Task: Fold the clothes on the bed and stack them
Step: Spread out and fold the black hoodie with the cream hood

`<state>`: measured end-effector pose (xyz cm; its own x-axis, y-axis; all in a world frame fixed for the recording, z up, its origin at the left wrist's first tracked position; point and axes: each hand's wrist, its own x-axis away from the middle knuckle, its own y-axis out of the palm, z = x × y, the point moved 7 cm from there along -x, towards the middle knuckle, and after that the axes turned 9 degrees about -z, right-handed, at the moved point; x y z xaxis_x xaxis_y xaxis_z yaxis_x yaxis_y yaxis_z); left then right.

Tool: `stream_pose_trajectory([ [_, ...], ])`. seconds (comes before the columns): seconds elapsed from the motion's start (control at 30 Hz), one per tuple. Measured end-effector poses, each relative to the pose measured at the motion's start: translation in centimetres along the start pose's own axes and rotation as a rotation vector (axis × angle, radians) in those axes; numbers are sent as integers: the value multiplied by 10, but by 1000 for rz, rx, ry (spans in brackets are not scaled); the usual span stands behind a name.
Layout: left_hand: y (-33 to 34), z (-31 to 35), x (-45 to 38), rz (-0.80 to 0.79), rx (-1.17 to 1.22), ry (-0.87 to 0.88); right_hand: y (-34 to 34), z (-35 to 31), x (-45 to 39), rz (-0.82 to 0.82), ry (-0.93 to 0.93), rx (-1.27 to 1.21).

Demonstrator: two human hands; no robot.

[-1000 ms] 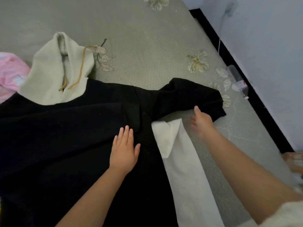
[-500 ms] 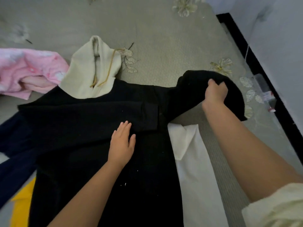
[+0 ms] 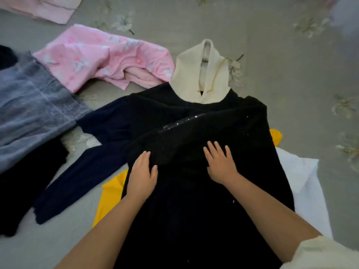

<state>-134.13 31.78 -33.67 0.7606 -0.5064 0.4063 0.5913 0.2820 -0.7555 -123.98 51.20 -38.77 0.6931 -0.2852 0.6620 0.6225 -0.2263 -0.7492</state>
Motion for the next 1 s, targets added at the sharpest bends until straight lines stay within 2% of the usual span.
stream_pose_trajectory([
  [0.13,-4,-20,-24,-19,-51,21,-10,4,2,-13,-51,-48],
  [0.17,-6,-22,-33,-2,-86,37,-17,7,5,23,-58,-88],
  [0.23,-11,-25,-49,32,-142,50,-39,20,14,195,-38,-206],
  [0.33,-10,-17,-75,39,-237,81,-72,53,25,418,68,-314],
  [0.47,3,-3,-105,-28,-344,49,-97,108,18,496,238,-381],
  [0.57,7,-3,-116,-64,-371,-37,-102,151,5,432,394,-405],
  [0.63,5,5,-117,-54,-407,-40,-102,170,-8,349,421,-386],
  [0.8,-27,38,-124,115,-303,77,-111,178,-49,240,240,-364],
  [0.9,-50,52,-135,186,-364,165,-112,181,-62,101,221,-455],
  [1.0,-61,61,-148,160,-474,188,-118,190,-67,47,202,-462],
])
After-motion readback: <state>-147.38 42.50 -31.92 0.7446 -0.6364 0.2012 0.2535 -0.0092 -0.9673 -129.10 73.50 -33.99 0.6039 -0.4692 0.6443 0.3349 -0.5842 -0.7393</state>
